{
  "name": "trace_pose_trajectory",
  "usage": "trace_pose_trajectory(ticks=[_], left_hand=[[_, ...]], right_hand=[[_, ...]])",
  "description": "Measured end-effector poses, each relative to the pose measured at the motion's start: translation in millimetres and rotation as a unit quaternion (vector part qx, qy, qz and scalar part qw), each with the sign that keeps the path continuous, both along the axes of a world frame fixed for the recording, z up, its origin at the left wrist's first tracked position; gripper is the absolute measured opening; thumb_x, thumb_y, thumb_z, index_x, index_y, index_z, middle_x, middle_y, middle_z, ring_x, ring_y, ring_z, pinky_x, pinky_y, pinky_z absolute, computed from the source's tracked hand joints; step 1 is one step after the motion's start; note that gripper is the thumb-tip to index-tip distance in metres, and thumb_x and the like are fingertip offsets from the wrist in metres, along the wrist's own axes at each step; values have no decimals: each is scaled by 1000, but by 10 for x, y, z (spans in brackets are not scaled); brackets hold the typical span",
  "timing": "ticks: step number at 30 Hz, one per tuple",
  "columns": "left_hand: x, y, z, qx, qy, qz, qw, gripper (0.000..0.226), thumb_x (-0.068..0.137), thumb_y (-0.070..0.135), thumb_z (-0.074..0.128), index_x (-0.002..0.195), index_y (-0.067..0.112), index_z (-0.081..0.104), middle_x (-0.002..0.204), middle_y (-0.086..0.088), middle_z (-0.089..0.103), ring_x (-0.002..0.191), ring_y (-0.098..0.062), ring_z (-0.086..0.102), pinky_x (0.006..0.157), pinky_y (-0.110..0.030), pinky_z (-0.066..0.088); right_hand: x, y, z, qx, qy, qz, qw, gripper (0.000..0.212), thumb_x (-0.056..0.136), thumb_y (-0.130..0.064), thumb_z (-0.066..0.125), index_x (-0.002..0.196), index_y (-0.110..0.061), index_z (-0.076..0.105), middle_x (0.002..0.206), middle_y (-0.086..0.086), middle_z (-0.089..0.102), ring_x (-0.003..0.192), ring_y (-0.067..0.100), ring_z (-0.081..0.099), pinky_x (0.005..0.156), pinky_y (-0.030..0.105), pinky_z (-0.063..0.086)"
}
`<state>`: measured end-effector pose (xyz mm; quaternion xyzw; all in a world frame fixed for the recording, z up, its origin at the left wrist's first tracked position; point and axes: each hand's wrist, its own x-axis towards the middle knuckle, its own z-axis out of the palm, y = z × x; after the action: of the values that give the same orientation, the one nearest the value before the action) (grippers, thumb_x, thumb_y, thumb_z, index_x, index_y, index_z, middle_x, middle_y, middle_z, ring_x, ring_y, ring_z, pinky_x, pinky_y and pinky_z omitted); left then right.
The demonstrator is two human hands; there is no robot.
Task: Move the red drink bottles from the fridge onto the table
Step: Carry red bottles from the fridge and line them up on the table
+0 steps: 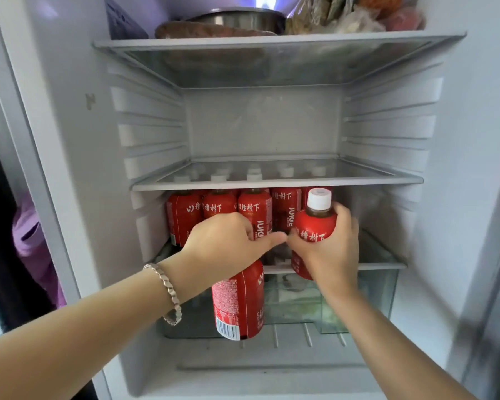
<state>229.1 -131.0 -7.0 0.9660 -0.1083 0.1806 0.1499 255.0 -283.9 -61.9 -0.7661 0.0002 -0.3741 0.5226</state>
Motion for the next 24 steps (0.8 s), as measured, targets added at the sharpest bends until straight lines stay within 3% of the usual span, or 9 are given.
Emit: trace_pose_trajectory(ticks=[3, 5, 8, 11, 15, 18, 20, 22, 24], left_hand=[[-55, -23, 92, 34, -8, -11, 999, 73, 44, 87, 40, 62, 16, 47, 62, 2, 58, 61, -15, 56, 61, -29, 46], [-85, 8, 102, 46, -15, -35, 998, 81, 35, 86, 40, 84, 22, 50, 68, 9, 58, 69, -14, 58, 62, -28, 44], [-145, 76, 66, 90, -34, -62, 993, 92, 45, 84, 45, 121, 33, 34, 65, 15, 50, 70, -12, 58, 66, -26, 45], [-171, 176, 30, 98, -55, -79, 991, 80, 54, 81, 34, 121, 36, 35, 64, 14, 53, 63, -6, 57, 66, -24, 48], [-182, 298, -90, 47, -53, -81, 994, 36, 77, 68, 44, 92, 36, 46, 53, 16, 46, 51, 0, 47, 53, -12, 36], [-189, 397, -154, 18, -51, -61, 997, 35, 78, 66, 43, 79, 32, 47, 55, 13, 49, 55, -3, 50, 52, -16, 34], [-174, 452, -165, 5, -28, -38, 999, 44, 76, 69, 43, 76, 25, 51, 66, 11, 58, 64, -6, 55, 61, -23, 44], [-160, 533, -192, -4, -2, -9, 1000, 44, 78, 68, 46, 77, 24, 53, 75, 11, 62, 71, -7, 58, 67, -26, 49], [-149, 578, -211, 1, 13, 7, 1000, 42, 79, 68, 47, 74, 26, 51, 75, 12, 61, 69, -6, 57, 61, -22, 45]], right_hand=[[-102, 24, -32, -76, -21, 64, 995, 89, 52, -34, 88, 129, -16, 45, 115, -7, 43, 91, 2, 50, 78, 26, 48], [-170, 14, 28, -130, -8, 107, 986, 100, 47, -41, 85, 134, -20, 40, 122, -9, 43, 108, 11, 51, 86, 31, 48], [-283, 11, 164, -280, 41, 178, 943, 115, 54, -29, 86, 146, -29, 18, 138, -11, 38, 119, 12, 49, 89, 22, 40], [-327, 86, 233, -373, 100, 240, 891, 123, 61, -26, 82, 146, -41, -6, 142, -15, 37, 112, 11, 55, 85, 19, 43], [-274, 219, 159, -323, 160, 330, 873, 119, 62, -23, 83, 143, -49, 0, 126, -18, 43, 104, 6, 58, 88, 25, 52], [-140, 189, 255, -259, 182, 426, 847, 93, 59, -53, 78, 137, -42, 29, 123, -22, 52, 113, -3, 52, 98, 20, 45], [43, 123, 306, -134, 145, 407, 892, 83, 61, -66, 70, 131, -34, 40, 117, -18, 59, 113, -1, 55, 100, 19, 44], [322, 126, 283, -62, 99, 273, 955, 65, 77, -51, 66, 131, -20, 48, 122, -8, 60, 115, 7, 55, 98, 20, 41], [571, 220, 244, -40, 110, 195, 974, 57, 84, -33, 68, 133, -12, 48, 128, -1, 56, 120, 13, 52, 95, 23, 39]])
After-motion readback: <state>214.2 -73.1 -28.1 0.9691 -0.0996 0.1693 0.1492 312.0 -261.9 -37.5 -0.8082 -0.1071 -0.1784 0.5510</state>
